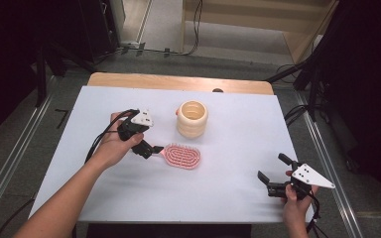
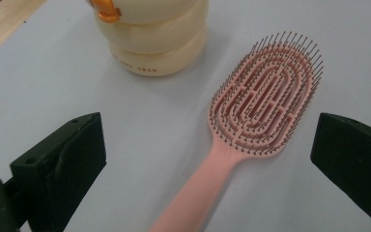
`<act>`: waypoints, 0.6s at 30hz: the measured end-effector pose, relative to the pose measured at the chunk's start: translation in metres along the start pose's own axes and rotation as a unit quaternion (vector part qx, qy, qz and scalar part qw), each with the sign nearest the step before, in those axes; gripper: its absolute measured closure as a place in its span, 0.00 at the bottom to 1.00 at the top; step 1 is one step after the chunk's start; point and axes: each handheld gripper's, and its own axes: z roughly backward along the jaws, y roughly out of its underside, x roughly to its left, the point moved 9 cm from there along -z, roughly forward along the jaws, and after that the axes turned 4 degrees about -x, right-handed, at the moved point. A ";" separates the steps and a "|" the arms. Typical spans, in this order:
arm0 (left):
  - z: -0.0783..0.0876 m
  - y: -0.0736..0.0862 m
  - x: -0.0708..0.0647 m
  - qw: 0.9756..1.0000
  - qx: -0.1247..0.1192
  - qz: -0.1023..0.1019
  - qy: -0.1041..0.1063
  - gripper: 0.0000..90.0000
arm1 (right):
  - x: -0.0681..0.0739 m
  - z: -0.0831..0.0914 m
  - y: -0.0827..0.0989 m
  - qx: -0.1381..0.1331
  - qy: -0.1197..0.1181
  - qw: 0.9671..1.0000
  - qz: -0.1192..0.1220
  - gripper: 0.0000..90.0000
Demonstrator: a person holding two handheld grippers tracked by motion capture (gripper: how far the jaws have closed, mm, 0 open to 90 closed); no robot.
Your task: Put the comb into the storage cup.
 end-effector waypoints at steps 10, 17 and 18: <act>-0.012 0.002 -0.002 0.998 0.053 -0.040 0.018 0.00 | 0.000 0.000 0.000 0.002 0.000 1.000 0.000 0.00; -0.020 0.004 -0.006 0.995 0.077 -0.053 0.034 0.00 | 0.001 -0.001 0.001 0.003 0.000 1.000 0.000 0.00; -0.023 0.005 -0.007 0.995 0.080 -0.054 0.037 0.00 | 0.001 -0.001 0.001 0.003 0.000 1.000 0.000 0.00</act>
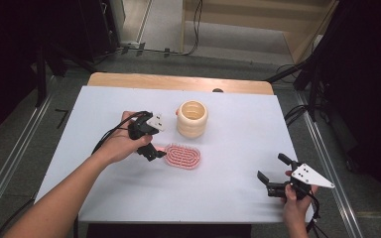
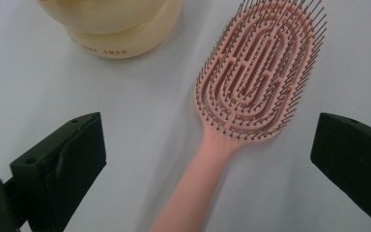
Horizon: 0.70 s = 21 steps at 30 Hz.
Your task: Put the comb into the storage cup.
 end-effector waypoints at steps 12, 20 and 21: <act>-0.011 0.002 -0.002 0.999 0.023 -0.016 0.021 0.00 | 0.000 0.000 0.000 0.000 0.000 1.000 0.001 0.00; -0.018 0.005 -0.003 0.999 0.040 -0.024 0.029 0.03 | 0.000 0.000 0.000 0.000 -0.002 1.000 0.001 0.00; -0.020 0.005 -0.003 0.998 0.042 -0.026 0.028 0.04 | 0.000 0.000 0.000 0.000 -0.002 1.000 0.001 0.00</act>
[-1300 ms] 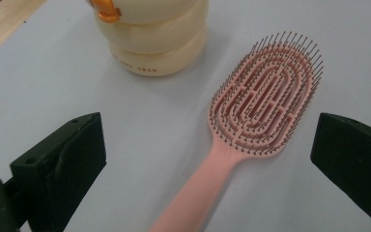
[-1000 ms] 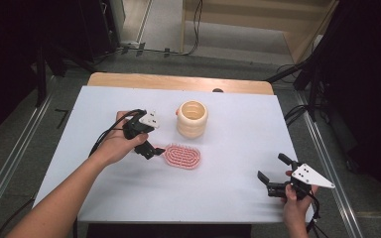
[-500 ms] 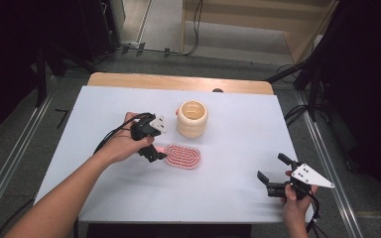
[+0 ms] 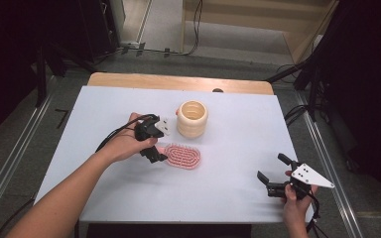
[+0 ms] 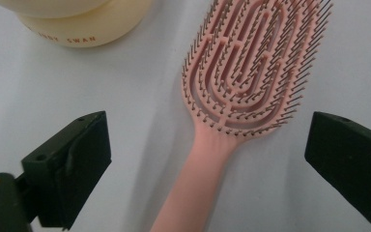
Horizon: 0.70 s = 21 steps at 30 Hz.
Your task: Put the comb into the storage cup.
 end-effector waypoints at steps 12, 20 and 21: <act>-0.007 0.011 -0.003 0.999 0.024 -0.016 0.014 0.14 | 0.000 0.000 0.000 0.001 -0.001 1.000 0.002 0.00; -0.011 0.021 -0.001 0.998 0.049 -0.029 0.022 0.21 | 0.000 0.000 0.000 0.002 -0.001 1.000 0.002 0.00; -0.011 0.022 0.001 0.998 0.054 -0.036 0.017 0.23 | 0.000 0.000 0.000 0.002 -0.001 1.000 0.003 0.00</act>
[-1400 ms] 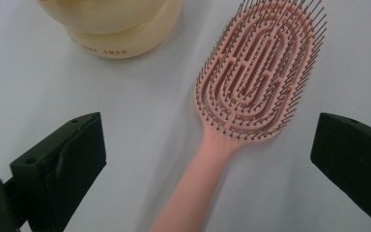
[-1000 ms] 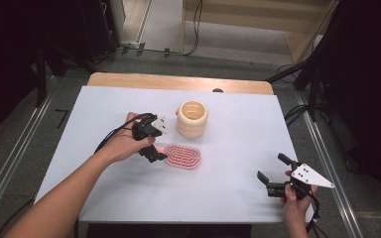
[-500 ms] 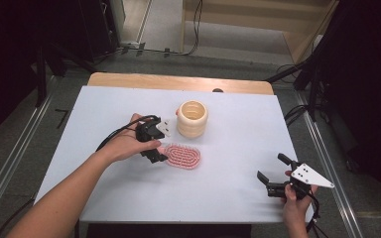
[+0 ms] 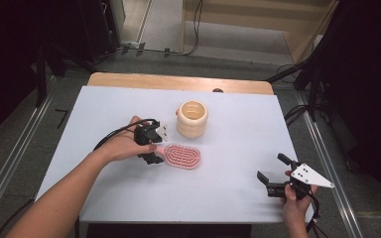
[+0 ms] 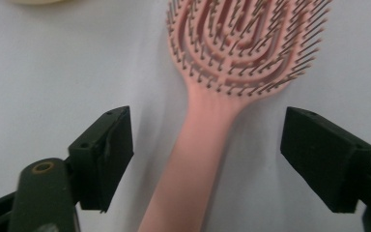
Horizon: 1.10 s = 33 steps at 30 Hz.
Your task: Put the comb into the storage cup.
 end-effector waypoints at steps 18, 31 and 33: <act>-0.006 0.005 0.006 0.999 0.002 0.038 0.008 0.43 | 0.000 0.000 0.000 0.000 0.001 1.000 0.000 0.00; -0.005 0.004 0.009 0.999 0.001 0.035 0.017 0.53 | 0.000 -0.001 0.000 0.002 0.000 1.000 0.002 0.00; -0.005 0.004 0.009 0.999 0.000 0.036 0.017 0.56 | 0.000 -0.001 0.000 0.001 0.000 1.000 0.001 0.00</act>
